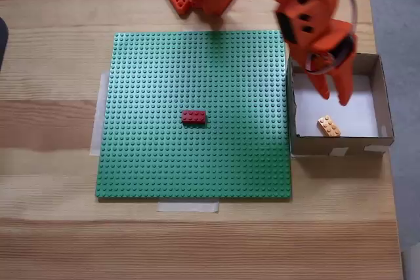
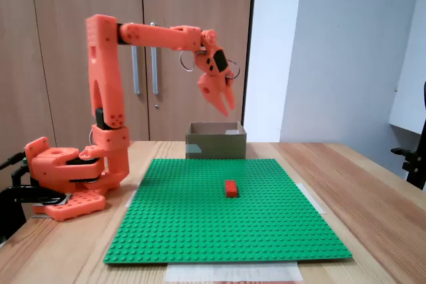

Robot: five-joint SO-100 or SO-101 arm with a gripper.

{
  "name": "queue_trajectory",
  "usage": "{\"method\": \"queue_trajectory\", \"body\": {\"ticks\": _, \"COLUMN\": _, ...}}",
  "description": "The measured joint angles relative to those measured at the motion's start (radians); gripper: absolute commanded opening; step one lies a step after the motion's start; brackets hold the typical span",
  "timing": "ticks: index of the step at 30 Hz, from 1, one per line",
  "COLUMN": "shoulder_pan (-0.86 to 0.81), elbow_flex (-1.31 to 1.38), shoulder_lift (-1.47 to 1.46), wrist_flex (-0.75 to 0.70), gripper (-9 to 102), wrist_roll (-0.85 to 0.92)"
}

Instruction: Pick the yellow lego block and put it in the box.

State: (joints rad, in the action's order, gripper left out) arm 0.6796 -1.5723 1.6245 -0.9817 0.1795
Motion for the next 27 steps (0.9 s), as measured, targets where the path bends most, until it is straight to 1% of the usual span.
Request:
{"method": "queue_trajectory", "body": {"ticks": 4, "shoulder_pan": -0.048, "elbow_flex": -0.21, "shoulder_lift": 0.225, "wrist_flex": 0.169, "gripper": 8, "wrist_roll": -0.046}}
{"method": "queue_trajectory", "body": {"ticks": 7, "shoulder_pan": -0.126, "elbow_flex": -0.38, "shoulder_lift": 0.391, "wrist_flex": 0.295, "gripper": 6, "wrist_roll": -0.077}}
{"method": "queue_trajectory", "body": {"ticks": 11, "shoulder_pan": -0.199, "elbow_flex": -0.586, "shoulder_lift": 0.584, "wrist_flex": 0.387, "gripper": 2, "wrist_roll": -0.086}}
{"method": "queue_trajectory", "body": {"ticks": 16, "shoulder_pan": -0.307, "elbow_flex": -0.758, "shoulder_lift": 0.781, "wrist_flex": 0.434, "gripper": -1, "wrist_roll": -0.092}}
{"method": "queue_trajectory", "body": {"ticks": 24, "shoulder_pan": -0.482, "elbow_flex": -0.942, "shoulder_lift": 1.04, "wrist_flex": 0.434, "gripper": -1, "wrist_roll": -0.098}}
{"method": "queue_trajectory", "body": {"ticks": 27, "shoulder_pan": -0.515, "elbow_flex": -0.991, "shoulder_lift": 1.123, "wrist_flex": 0.425, "gripper": -1, "wrist_roll": -0.121}}
